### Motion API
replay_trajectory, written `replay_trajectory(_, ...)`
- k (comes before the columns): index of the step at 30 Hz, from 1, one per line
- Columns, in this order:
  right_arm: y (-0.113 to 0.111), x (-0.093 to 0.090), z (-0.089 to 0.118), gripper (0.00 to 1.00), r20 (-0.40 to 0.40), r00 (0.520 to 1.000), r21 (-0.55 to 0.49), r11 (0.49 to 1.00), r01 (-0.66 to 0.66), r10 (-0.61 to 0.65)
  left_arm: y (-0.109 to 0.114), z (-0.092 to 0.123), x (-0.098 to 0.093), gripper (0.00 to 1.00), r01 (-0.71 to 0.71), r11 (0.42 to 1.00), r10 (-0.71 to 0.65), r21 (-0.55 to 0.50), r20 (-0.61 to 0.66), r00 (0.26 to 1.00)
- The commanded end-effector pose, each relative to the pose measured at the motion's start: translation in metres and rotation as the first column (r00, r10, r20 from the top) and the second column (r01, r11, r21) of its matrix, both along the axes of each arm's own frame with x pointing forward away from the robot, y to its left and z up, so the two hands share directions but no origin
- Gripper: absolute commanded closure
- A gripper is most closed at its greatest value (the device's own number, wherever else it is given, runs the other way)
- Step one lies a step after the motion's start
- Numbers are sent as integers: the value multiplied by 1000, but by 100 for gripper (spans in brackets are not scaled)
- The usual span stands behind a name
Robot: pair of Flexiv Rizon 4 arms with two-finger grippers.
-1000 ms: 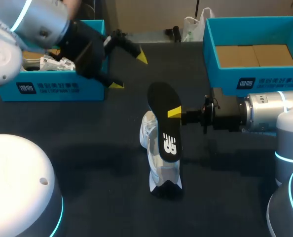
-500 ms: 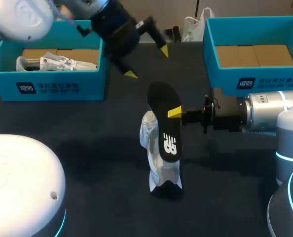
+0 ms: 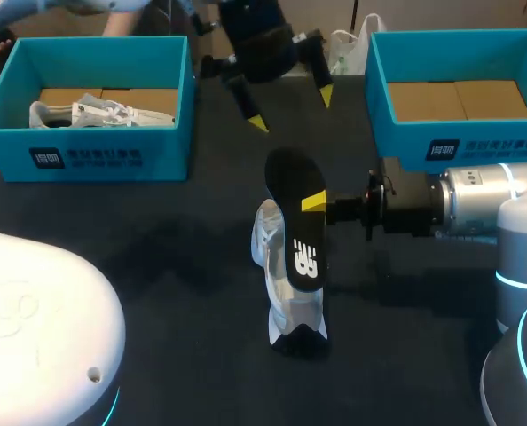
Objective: Take the shoe out of the shoebox, open the shoe tongue, remove and reinsert the insole, then place the shoe into the shoebox
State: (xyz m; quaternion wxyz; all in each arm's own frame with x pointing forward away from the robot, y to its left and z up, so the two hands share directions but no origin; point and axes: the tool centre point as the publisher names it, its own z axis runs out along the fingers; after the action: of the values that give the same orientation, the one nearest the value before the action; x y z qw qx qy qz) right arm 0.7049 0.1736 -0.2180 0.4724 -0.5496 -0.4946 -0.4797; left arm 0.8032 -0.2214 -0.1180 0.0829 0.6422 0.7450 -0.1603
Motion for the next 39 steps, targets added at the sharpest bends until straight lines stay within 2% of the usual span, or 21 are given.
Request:
replay_trajectory(1, 2, -1, 0, 100, 0, 1000, -2, 1000, 3, -3, -18, -1, 4, 0, 54, 968, -48, 247, -31, 998)
replay_trajectory(9, 2, -1, 0, 100, 0, 1000, -2, 1000, 3, -3, -33, -7, 6, 0, 68, 964, -62, 258, -30, 998)
replay_trajectory(18, 2, -1, 0, 100, 0, 1000, -2, 1000, 3, -3, -22, -5, 4, 0, 64, 973, -65, 219, -3, 998)
replay_trajectory(20, 2, -1, 0, 100, 0, 1000, -2, 1000, 3, -3, -16, -5, 3, 0, 63, 984, -67, 168, 13, 998)
replay_trajectory(23, 2, -1, 0, 100, 0, 1000, -2, 1000, 3, -3, -4, -3, 0, 0, 48, 999, -49, 16, 13, 999)
replay_trajectory(27, 2, -1, 0, 100, 0, 1000, -2, 1000, 3, -3, 20, -7, -7, 0, 4, 988, -1, -157, 19, 1000)
replay_trajectory(31, 2, -1, 0, 100, 0, 1000, -2, 1000, 3, -3, 45, -10, -18, 0, -29, 944, 45, -329, 39, 998)
replay_trajectory(35, 2, -1, 0, 100, 0, 1000, -2, 1000, 3, -3, 63, -13, -28, 0, -105, 865, 120, -490, -1, 993)
replay_trajectory(36, 2, -1, 0, 100, 0, 1000, -2, 1000, 3, -3, 66, -14, -30, 0, -122, 850, 130, -513, -22, 991)
replay_trajectory(39, 2, -1, 0, 100, 0, 1000, -2, 1000, 3, -3, 66, -14, -30, 0, -122, 850, 130, -513, -22, 991)
